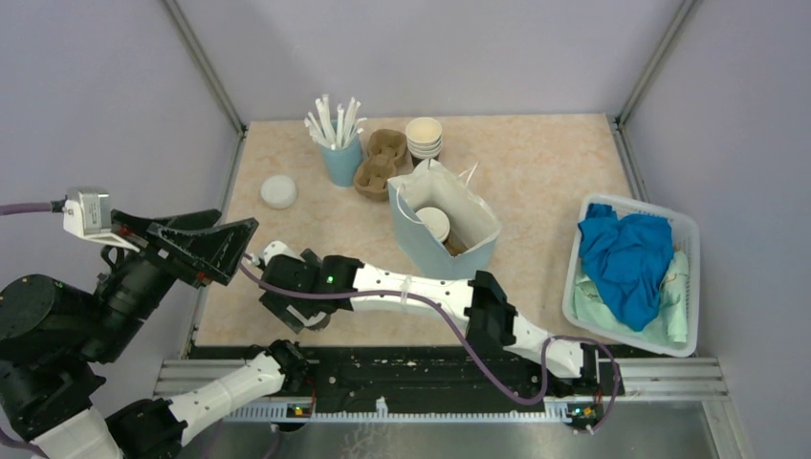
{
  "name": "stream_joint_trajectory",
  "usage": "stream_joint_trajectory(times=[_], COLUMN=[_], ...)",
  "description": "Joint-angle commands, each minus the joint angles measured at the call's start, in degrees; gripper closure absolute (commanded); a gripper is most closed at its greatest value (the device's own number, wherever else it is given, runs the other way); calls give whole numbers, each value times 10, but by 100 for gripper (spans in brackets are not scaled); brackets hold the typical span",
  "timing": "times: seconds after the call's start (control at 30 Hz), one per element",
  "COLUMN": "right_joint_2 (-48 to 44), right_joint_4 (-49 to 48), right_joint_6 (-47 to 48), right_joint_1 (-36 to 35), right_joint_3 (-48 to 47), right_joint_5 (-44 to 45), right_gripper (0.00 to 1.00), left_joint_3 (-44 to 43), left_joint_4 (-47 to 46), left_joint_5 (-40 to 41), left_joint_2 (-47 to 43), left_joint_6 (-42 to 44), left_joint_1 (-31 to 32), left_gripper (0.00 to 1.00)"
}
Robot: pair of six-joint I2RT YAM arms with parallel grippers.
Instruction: Pack the takeout coffee
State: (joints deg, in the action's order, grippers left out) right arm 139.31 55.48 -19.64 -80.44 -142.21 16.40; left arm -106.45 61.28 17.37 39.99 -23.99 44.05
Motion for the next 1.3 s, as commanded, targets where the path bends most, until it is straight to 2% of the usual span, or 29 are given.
stream_joint_trajectory(times=[0.0,0.5,0.8,1.03,1.27], right_joint_2=[4,17,-1,-65,-189], right_joint_4=[-3,2,2,-23,-28], right_joint_6=[3,1,5,10,15], right_joint_1=[4,5,6,6,6], right_joint_3=[-25,-18,-15,4,87], right_joint_5=[-2,-5,10,23,54], right_gripper=[11,17,25,26,26], left_joint_3=[2,1,0,4,15], left_joint_4=[-27,-24,-26,-32,-48], left_joint_5=[-9,-3,1,5,12], left_joint_2=[14,12,13,17,22], left_joint_6=[11,10,7,4,3], left_joint_1=[3,3,3,3,3], left_gripper=[2,1,2,1,2])
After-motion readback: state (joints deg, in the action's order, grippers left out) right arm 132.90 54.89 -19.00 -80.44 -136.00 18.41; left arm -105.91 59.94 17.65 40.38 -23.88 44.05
